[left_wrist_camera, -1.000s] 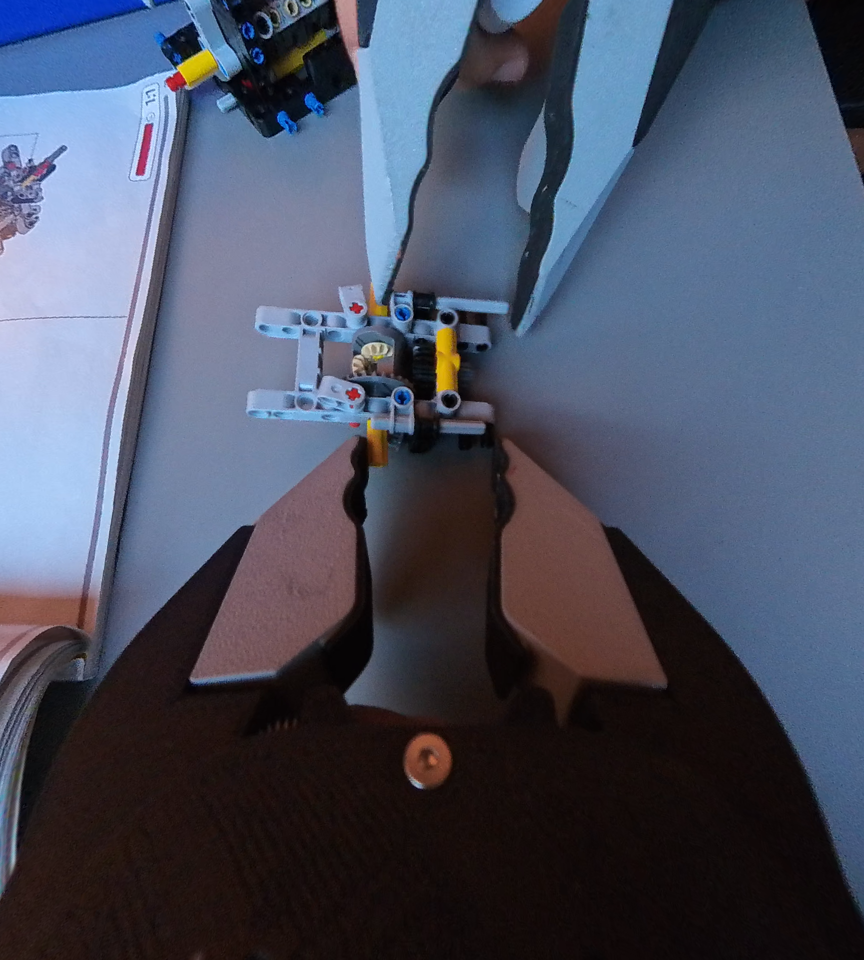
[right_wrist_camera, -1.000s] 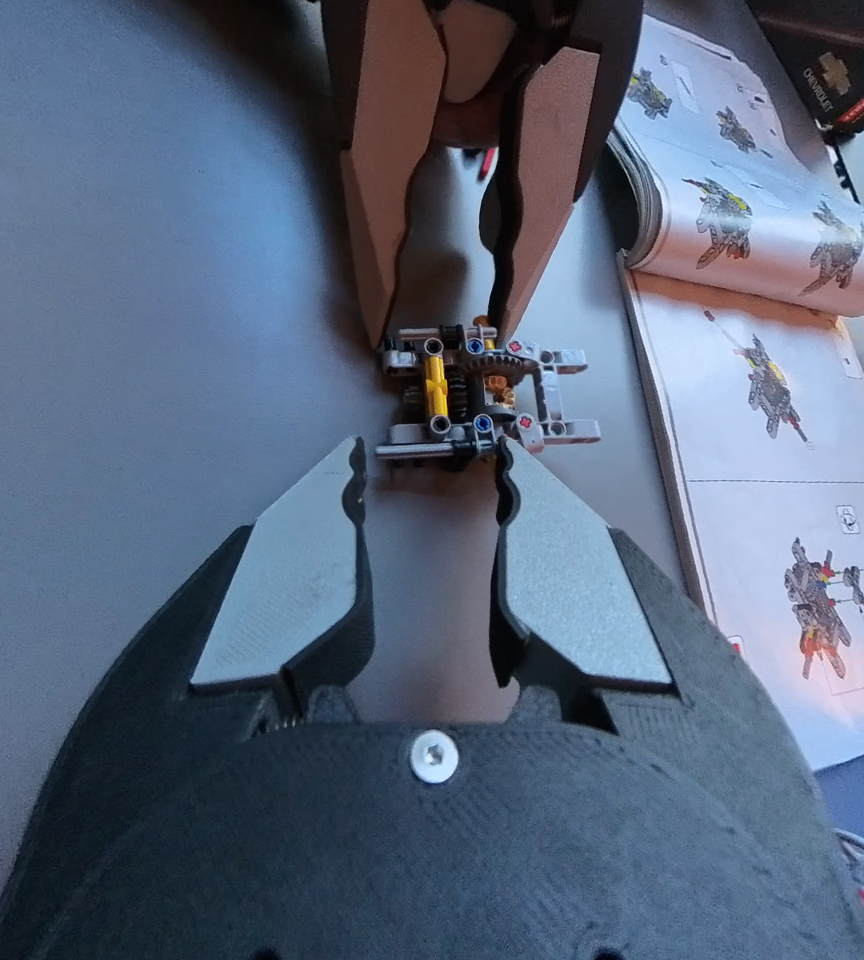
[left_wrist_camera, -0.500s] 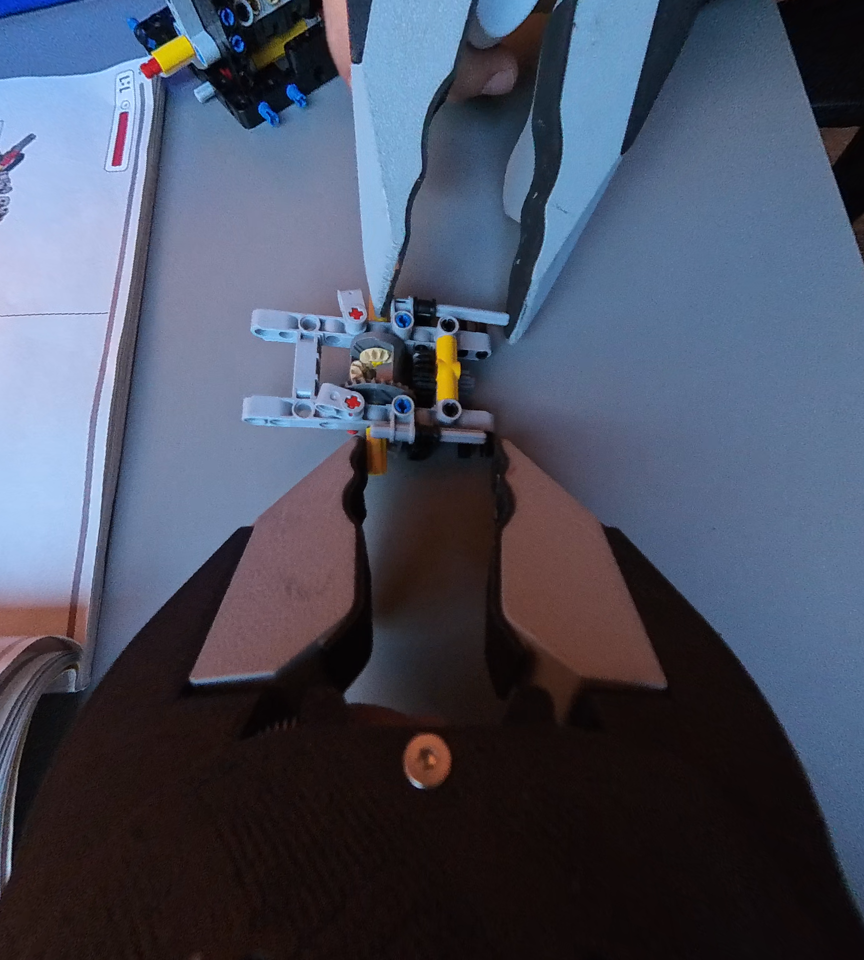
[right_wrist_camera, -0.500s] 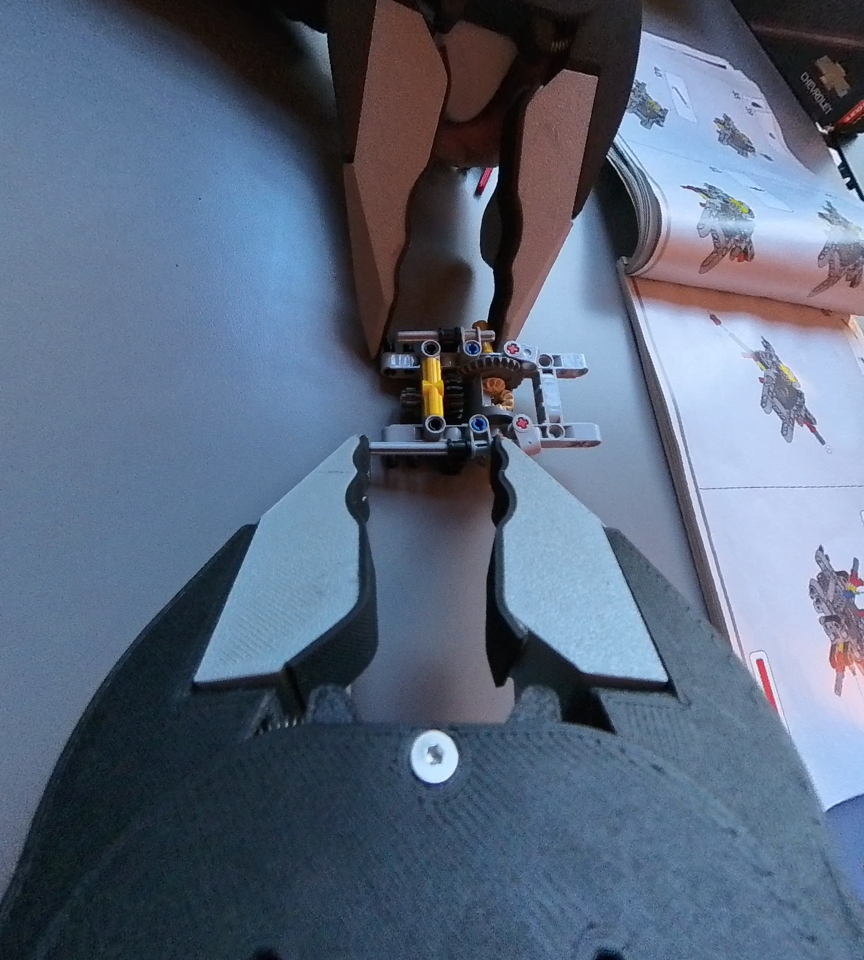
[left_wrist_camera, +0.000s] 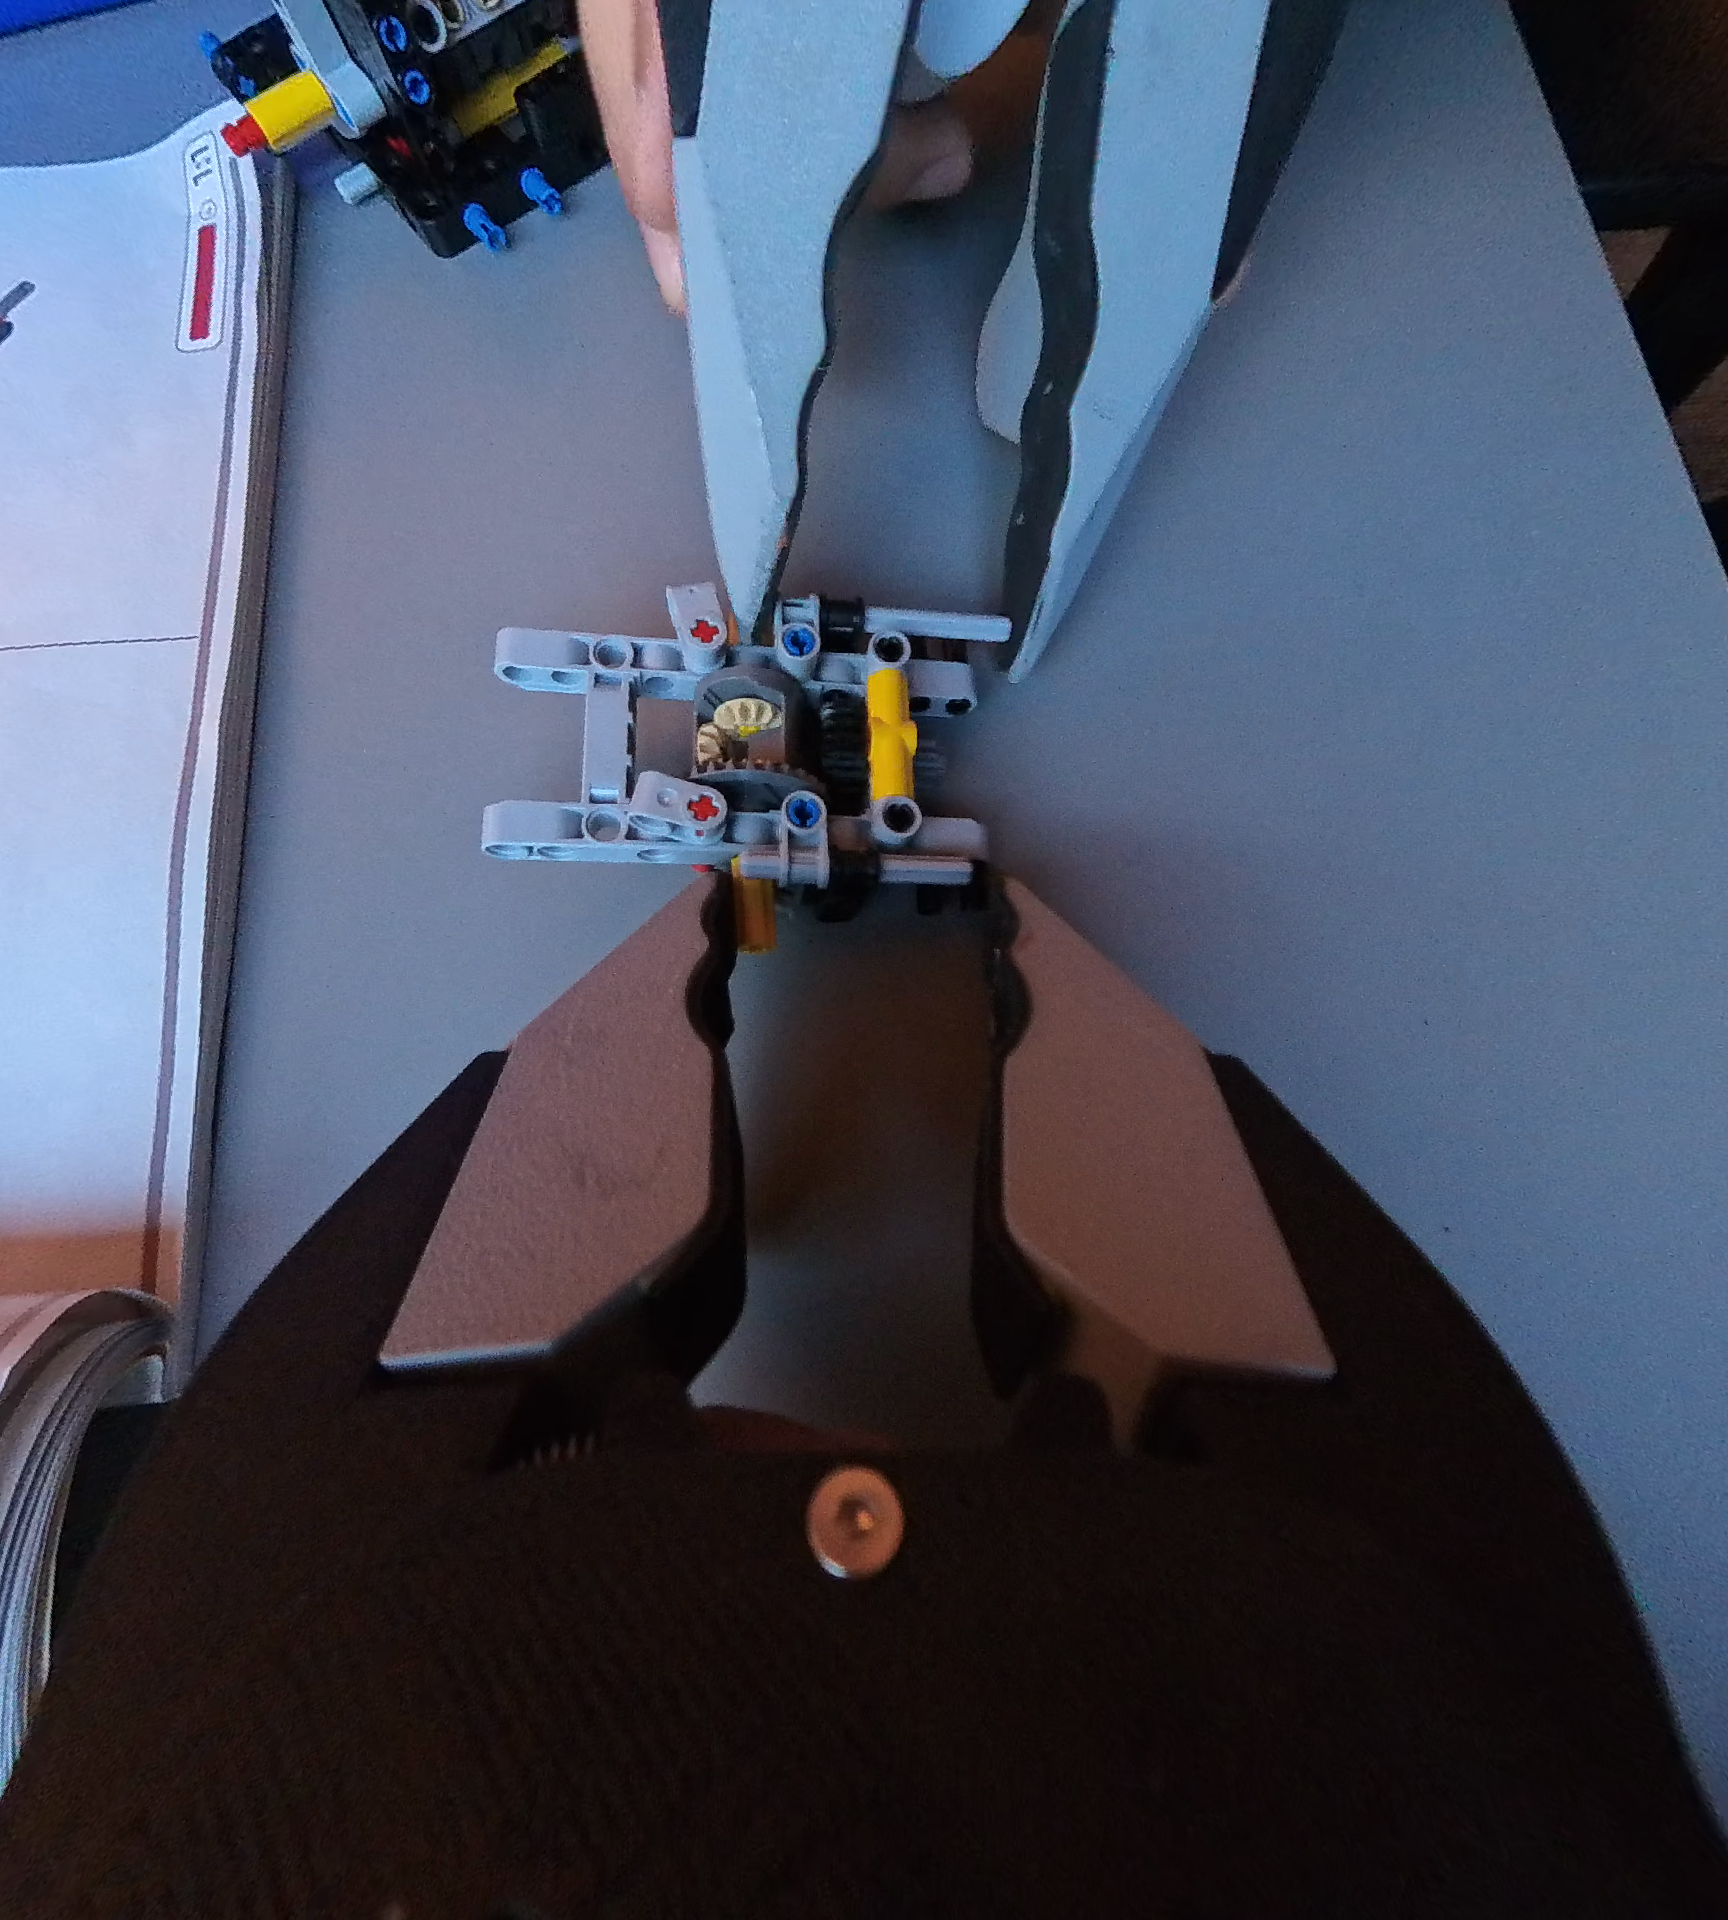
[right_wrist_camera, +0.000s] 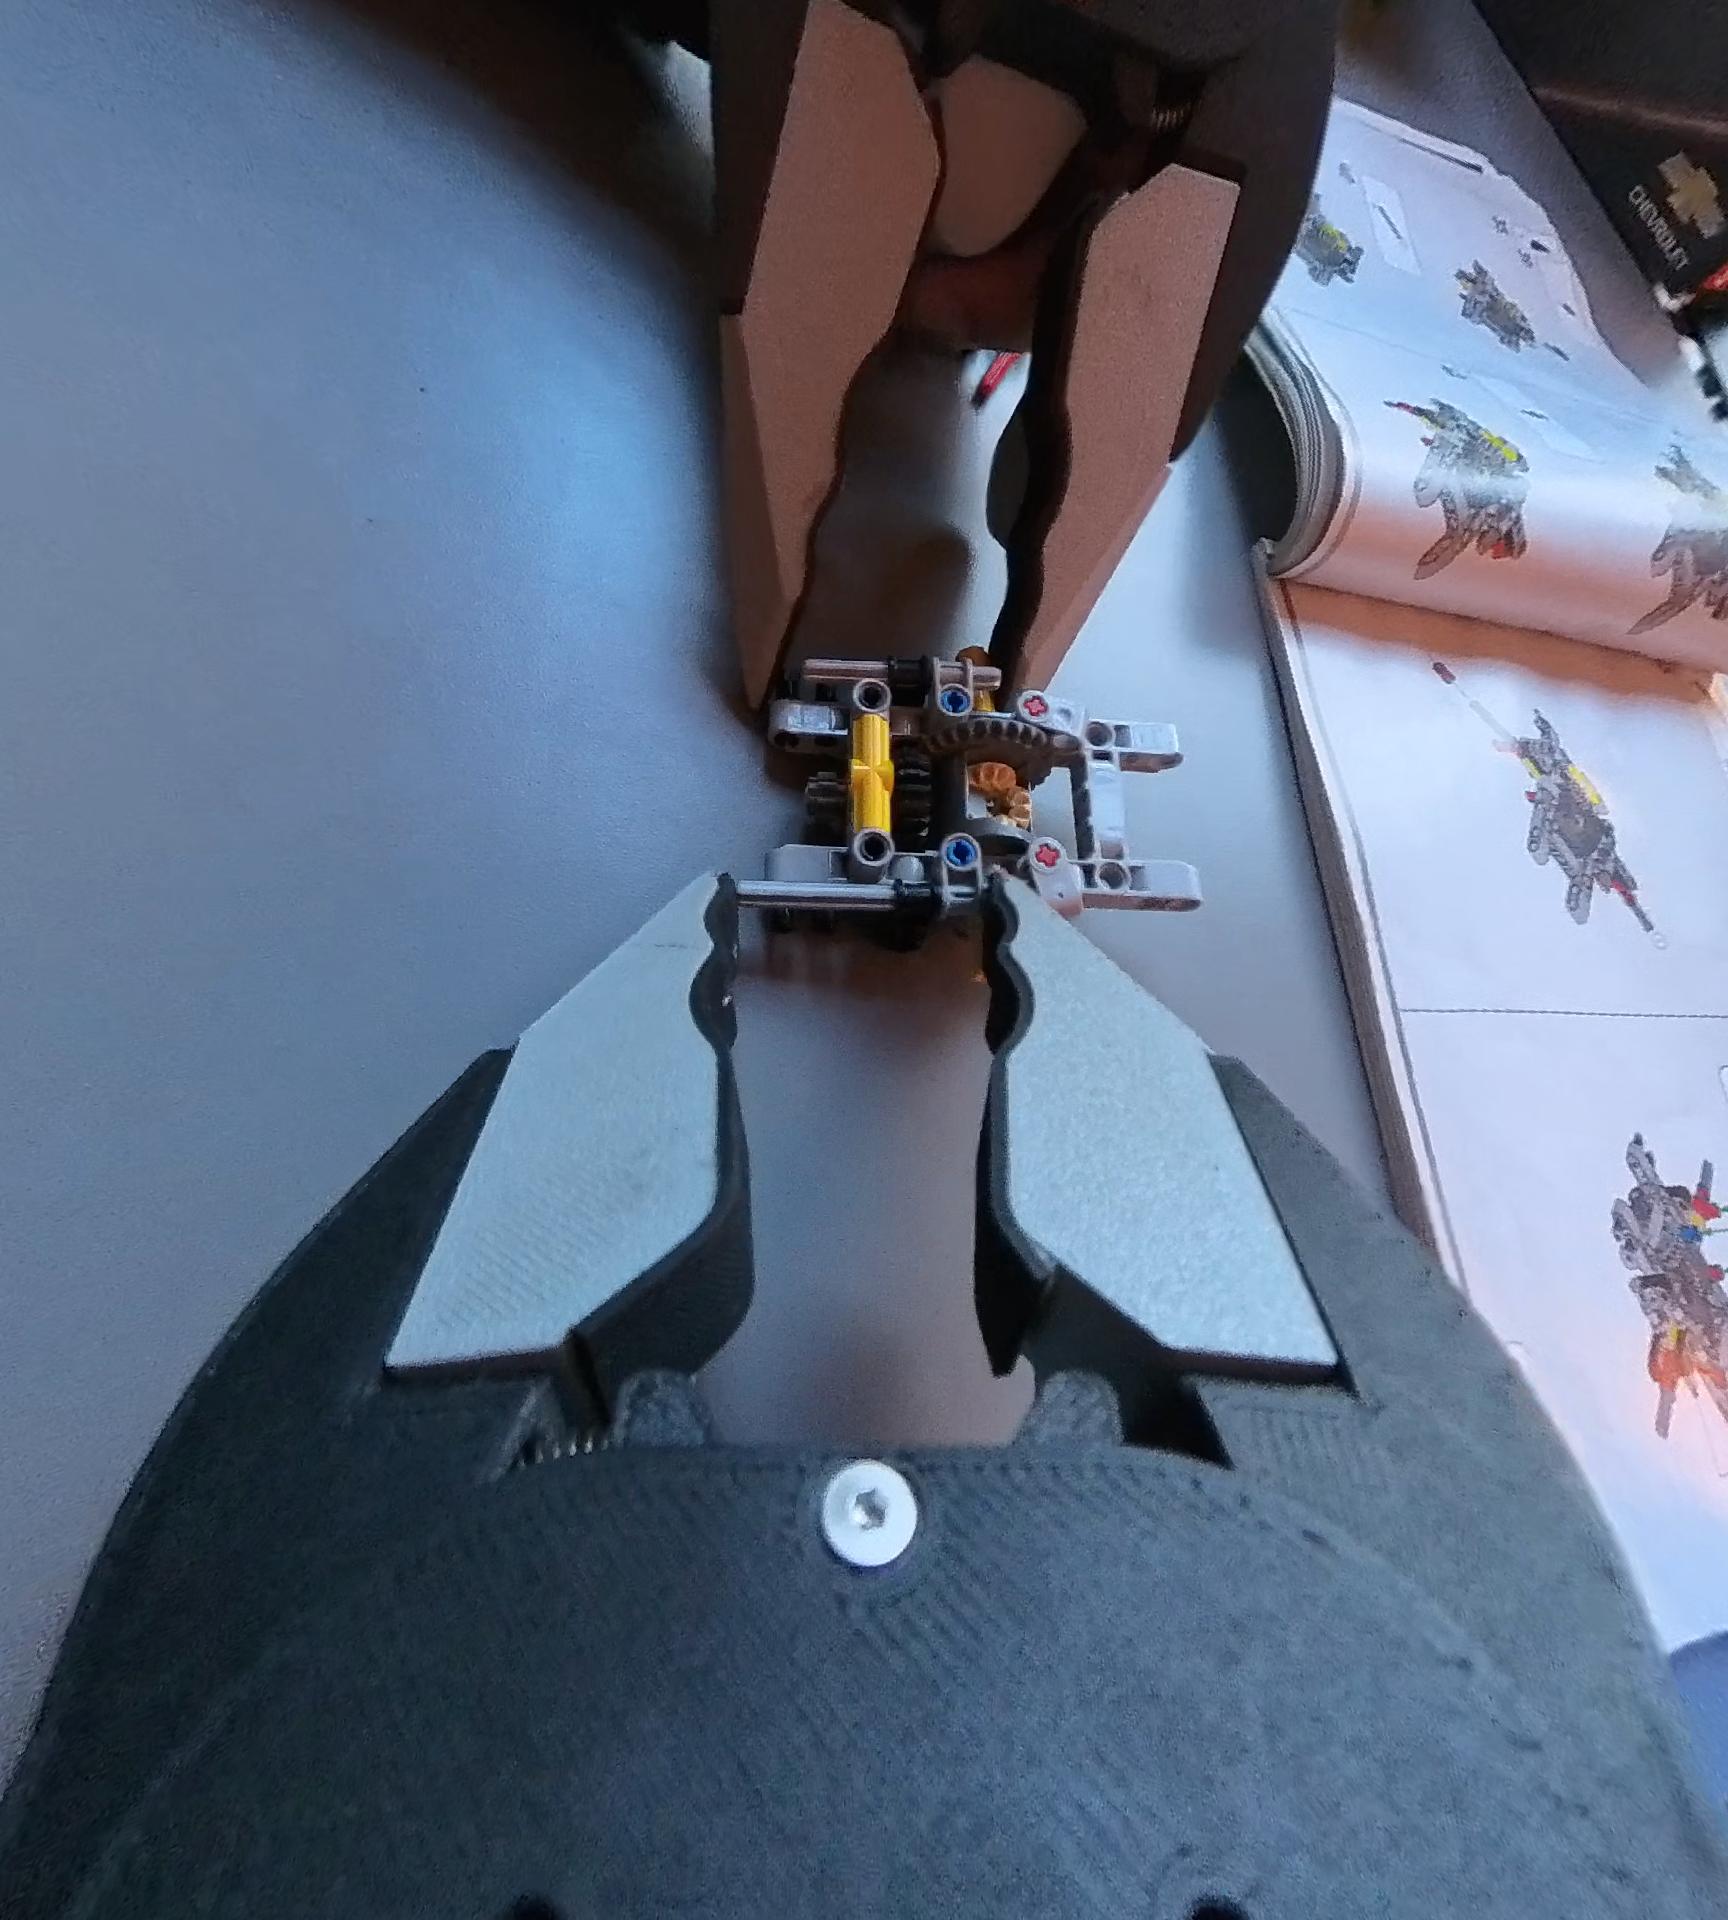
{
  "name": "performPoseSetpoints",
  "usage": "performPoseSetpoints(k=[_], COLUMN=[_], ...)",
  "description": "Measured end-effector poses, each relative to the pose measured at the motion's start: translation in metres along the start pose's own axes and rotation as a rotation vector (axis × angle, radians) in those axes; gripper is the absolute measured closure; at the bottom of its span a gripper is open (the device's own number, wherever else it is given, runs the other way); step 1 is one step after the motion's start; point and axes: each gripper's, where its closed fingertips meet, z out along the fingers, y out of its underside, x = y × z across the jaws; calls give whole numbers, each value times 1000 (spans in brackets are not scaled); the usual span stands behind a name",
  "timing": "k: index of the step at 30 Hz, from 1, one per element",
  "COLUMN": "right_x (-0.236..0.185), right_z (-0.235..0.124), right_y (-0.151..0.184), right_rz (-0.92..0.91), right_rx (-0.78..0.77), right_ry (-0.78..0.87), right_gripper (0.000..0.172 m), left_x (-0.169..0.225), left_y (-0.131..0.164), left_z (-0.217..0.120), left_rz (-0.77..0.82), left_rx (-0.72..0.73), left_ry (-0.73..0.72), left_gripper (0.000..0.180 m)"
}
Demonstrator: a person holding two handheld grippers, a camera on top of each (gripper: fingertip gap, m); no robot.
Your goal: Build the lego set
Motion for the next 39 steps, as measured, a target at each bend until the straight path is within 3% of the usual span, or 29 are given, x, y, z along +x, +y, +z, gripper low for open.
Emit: performPoseSetpoints(k=[39], right_x=[8], right_z=[4], right_y=[0], right_rz=[-2], right_rx=[-1], right_ry=[19], right_gripper=[133], left_x=[-3], left_y=[2], left_z=[-3], left_rz=[-19], left_rx=[3], left_ry=[3], left_gripper=[135])
